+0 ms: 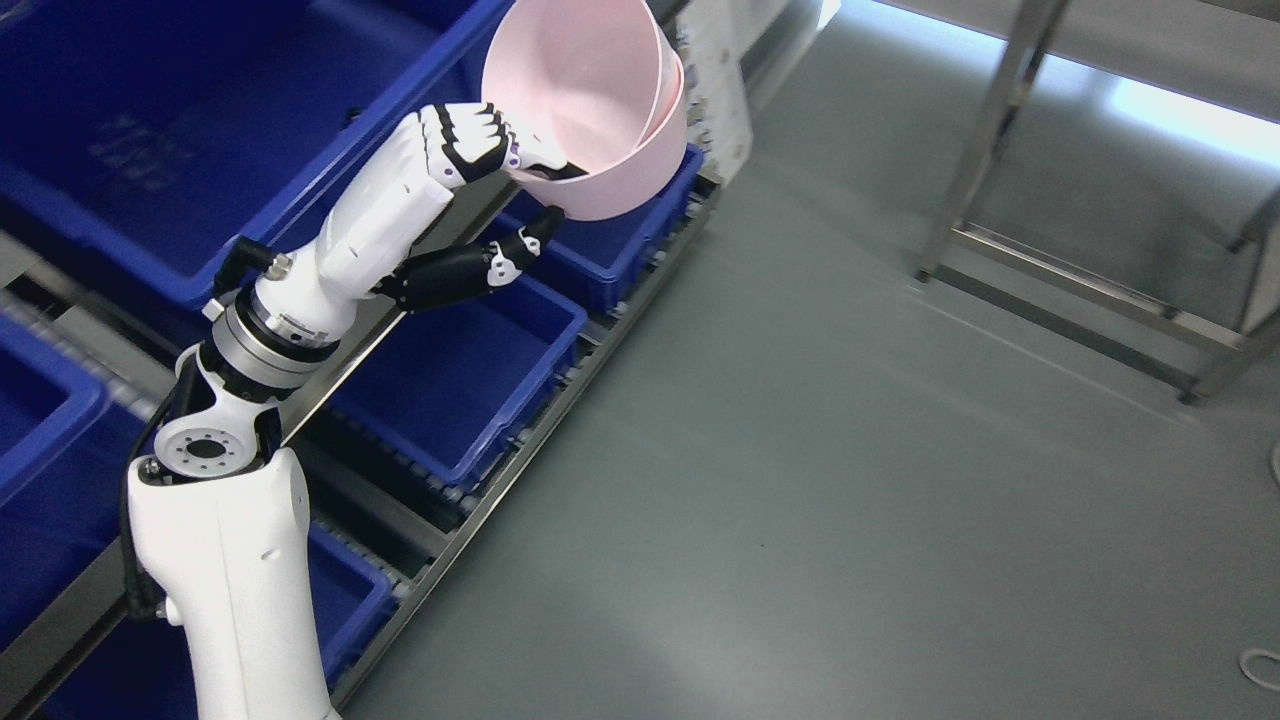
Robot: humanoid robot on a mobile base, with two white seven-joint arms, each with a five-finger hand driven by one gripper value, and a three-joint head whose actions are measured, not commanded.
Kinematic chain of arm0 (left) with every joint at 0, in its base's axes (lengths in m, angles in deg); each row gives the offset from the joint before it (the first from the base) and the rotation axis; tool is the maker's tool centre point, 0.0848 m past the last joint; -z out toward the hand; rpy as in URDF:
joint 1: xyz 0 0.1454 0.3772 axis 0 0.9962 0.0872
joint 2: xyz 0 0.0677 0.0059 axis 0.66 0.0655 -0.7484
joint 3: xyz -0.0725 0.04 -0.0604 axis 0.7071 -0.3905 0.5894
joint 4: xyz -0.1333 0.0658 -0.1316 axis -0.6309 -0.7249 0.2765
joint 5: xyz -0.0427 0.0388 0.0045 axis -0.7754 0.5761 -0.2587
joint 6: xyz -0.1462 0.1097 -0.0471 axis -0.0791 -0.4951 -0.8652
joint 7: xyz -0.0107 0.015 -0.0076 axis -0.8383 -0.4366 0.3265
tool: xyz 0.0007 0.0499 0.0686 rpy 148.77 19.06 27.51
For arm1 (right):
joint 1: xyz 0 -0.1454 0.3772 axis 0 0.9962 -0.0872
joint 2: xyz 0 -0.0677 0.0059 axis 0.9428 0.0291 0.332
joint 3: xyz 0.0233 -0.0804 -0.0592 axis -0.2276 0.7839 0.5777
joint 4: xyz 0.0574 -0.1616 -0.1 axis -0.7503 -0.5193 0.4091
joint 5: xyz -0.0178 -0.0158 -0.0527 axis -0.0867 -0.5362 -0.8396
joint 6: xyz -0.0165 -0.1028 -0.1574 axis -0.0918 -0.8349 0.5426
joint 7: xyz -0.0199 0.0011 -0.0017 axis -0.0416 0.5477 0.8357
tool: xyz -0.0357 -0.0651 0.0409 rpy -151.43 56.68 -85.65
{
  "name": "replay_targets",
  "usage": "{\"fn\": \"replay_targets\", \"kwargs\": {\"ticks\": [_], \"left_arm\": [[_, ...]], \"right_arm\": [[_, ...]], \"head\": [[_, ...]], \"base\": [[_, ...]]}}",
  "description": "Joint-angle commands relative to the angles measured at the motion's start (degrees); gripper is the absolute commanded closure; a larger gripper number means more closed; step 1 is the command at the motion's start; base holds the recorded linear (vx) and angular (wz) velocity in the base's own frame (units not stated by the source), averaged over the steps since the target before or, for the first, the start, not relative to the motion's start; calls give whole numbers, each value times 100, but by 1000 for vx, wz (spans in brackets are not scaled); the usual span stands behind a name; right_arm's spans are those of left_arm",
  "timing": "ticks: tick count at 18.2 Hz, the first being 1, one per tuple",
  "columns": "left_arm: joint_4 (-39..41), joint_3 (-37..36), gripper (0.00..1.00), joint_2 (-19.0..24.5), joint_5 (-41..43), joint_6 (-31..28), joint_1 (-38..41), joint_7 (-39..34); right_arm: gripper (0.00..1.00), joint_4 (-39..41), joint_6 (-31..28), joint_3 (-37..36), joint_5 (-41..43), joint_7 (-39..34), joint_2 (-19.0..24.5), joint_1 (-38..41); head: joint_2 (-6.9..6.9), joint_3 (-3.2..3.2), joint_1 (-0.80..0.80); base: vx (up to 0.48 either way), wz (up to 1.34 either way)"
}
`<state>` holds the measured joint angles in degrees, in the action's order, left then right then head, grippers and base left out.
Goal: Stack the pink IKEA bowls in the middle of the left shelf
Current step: 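Carry the stacked bowls with the left hand toward the blue bins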
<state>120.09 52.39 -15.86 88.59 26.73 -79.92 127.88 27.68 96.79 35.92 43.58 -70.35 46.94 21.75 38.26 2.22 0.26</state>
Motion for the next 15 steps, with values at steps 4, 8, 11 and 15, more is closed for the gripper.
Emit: {"fn": "replay_targets", "kwargs": {"ticks": [4,8,11,15], "left_arm": [[30,-165,96,17,44,-4,-1157,33],[30,-200,96,17,52,-4,-1202,253],[30,-244,96,26,175,-4,-1202,288],[-14,-375,95,17,702,-4,-1211,455]], "right_arm": [[0,100,-3,-26,9,2,-100,1],[0,100,-3,-26,9,2,-100,1],[0,100,-3,-26,9,2,-100,1],[0,100,-3,-26,9,2,-100,1]], "head": [[0,0,0],[0,0,0],[0,0,0],[0,0,0]], "base": [[-106,923],[-110,958],[-70,901],[-33,790]]}}
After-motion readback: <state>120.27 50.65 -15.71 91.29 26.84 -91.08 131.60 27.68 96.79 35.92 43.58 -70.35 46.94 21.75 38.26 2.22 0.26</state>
